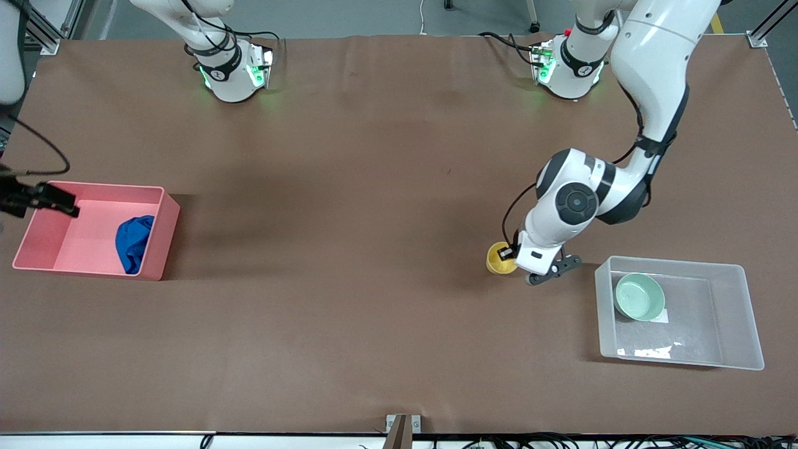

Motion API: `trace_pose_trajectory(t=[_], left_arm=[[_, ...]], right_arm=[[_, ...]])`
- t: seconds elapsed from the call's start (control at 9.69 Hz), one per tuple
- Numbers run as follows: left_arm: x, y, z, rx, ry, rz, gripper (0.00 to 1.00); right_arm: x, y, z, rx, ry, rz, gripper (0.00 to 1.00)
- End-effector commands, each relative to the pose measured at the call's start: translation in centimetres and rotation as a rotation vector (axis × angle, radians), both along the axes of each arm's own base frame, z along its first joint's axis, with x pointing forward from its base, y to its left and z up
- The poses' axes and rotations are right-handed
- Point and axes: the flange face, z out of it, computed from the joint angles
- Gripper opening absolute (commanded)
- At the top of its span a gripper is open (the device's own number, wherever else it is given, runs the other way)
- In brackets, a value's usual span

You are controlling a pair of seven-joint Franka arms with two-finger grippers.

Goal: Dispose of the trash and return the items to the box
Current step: 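Grasp the yellow cup with the left gripper and lift it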

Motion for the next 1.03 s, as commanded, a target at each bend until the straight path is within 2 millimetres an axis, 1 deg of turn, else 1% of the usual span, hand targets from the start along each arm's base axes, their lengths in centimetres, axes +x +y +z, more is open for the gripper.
trace_pose_trajectory(t=[0.0, 0.1, 0.21, 0.31, 0.41, 0.52, 0.62, 0.72, 0.83, 0.93], left_arm=[[1.7, 3.5, 5.2, 0.038, -0.024, -0.073, 0.0], [3.2, 5.7, 7.7, 0.047, -0.028, -0.117, 0.0], [4.4, 8.0, 9.5, 0.055, -0.025, -0.168, 0.0], [5.5, 11.5, 11.0, 0.061, -0.029, -0.225, 0.0], [6.2, 15.0, 11.5, 0.066, -0.032, -0.278, 0.0], [6.7, 18.9, 11.3, 0.069, -0.031, -0.339, 0.0], [7.3, 22.8, 11.2, 0.07, -0.035, -0.396, 0.0], [7.5, 25.4, 10.7, 0.072, -0.034, -0.46, 0.0], [7.9, 28.6, 9.9, 0.067, -0.031, -0.512, 0.0], [8.4, 30.6, 9.1, 0.06, -0.031, -0.549, 0.0]], right_arm=[[-1.3, 4.2, 2.2, -0.003, -0.013, 0.014, 1.0], [-1.1, 4.9, 4.2, -0.004, -0.043, 0.027, 1.0], [-1.2, 4.9, 5.3, -0.002, -0.053, 0.027, 1.0], [-1.5, 5.2, 5.5, 0.007, -0.038, 0.025, 1.0], [-1.9, 5.5, 5.4, 0.019, -0.015, 0.006, 1.0], [-2.4, 6.3, 5.6, 0.02, 0.0, -0.018, 0.98], [-2.6, 6.6, 6.9, 0.022, -0.019, -0.016, 1.0], [-2.4, 6.4, 8.6, 0.027, -0.056, -0.02, 1.0], [-2.2, 5.6, 10.0, 0.042, -0.087, -0.034, 1.0], [-1.7, 5.4, 9.4, 0.047, -0.08, -0.04, 1.0]])
